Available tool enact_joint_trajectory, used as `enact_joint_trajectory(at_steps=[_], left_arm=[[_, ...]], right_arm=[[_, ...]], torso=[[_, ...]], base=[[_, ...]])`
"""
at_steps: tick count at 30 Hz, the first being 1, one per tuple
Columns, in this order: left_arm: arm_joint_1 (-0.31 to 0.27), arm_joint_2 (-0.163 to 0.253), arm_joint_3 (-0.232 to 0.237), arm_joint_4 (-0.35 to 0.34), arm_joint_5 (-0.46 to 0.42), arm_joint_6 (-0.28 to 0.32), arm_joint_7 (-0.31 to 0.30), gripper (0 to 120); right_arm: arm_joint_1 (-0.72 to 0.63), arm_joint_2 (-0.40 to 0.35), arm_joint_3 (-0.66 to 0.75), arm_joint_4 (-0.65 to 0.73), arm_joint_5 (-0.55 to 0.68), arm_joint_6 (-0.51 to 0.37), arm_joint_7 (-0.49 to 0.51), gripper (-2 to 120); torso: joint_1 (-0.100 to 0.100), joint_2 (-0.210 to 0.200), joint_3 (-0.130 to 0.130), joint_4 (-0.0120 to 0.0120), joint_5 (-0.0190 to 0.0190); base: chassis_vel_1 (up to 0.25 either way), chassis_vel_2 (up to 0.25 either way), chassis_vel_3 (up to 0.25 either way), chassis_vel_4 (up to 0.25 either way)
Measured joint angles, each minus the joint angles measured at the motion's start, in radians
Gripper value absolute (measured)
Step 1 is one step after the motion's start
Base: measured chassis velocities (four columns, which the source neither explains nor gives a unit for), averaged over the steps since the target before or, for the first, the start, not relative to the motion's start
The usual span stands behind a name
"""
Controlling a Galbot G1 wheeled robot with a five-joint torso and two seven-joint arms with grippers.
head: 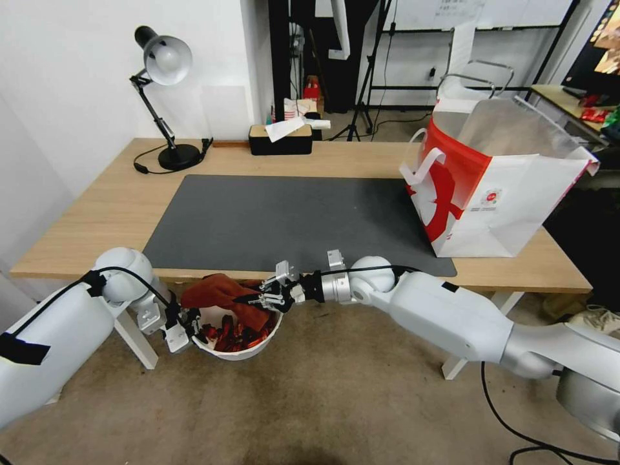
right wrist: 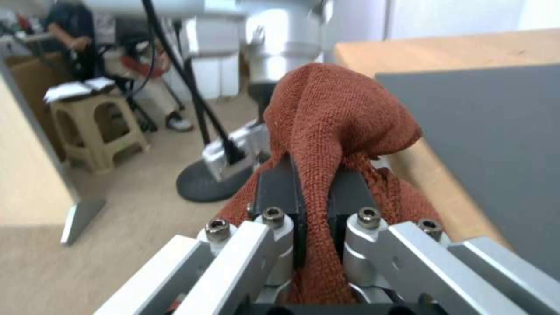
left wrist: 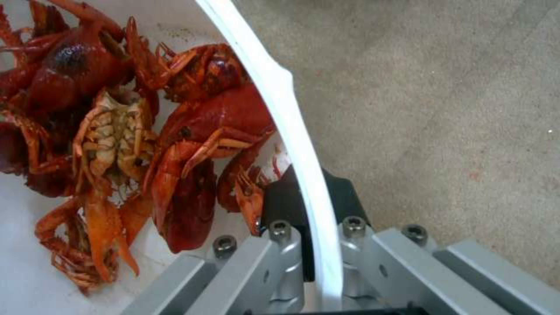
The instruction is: Sweep shrimp from table into container with towel, then put container into takeout bag.
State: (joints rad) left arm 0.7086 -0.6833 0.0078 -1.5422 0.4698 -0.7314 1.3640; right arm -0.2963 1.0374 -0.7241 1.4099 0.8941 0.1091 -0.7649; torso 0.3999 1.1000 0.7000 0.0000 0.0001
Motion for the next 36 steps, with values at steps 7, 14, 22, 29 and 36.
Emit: enact_joint_trajectory(at_steps=[7,14,22,29,36], left_arm=[[0.010,0.000,-0.004,-0.001,0.001,0.000,-0.001,0],[0.018,0.000,-0.004,-0.013,0.003,0.003,-0.001,0],[0.033,0.007,-0.005,-0.028,0.011,0.006,-0.001,0],[0.038,0.011,-0.005,-0.036,0.013,0.010,-0.002,0],[0.042,0.012,-0.005,-0.042,0.014,0.013,-0.002,0]], right_arm=[[-0.063,-0.077,0.111,0.114,0.065,0.000,0.120,4],[-0.211,-0.148,0.226,0.377,0.056,-0.051,0.806,4],[-0.317,-0.184,0.341,0.435,-0.068,-0.139,1.238,4],[-0.348,-0.191,0.369,0.431,-0.071,-0.188,1.284,5],[-0.331,-0.192,0.384,0.453,0.003,-0.314,1.322,26]], torso=[[0.000,0.000,0.000,-0.0003,0.0000],[0.000,0.000,0.000,-0.0003,0.0003],[0.000,0.000,0.000,-0.0001,0.0001],[0.000,0.000,0.000,0.0002,0.0000],[0.000,0.000,0.000,-0.0001,0.0000]], base=[[0.000,0.000,0.000,0.000],[0.000,0.000,0.000,0.000],[0.000,0.000,0.000,0.000],[0.000,0.000,0.000,0.000],[0.000,0.000,0.000,0.000]])
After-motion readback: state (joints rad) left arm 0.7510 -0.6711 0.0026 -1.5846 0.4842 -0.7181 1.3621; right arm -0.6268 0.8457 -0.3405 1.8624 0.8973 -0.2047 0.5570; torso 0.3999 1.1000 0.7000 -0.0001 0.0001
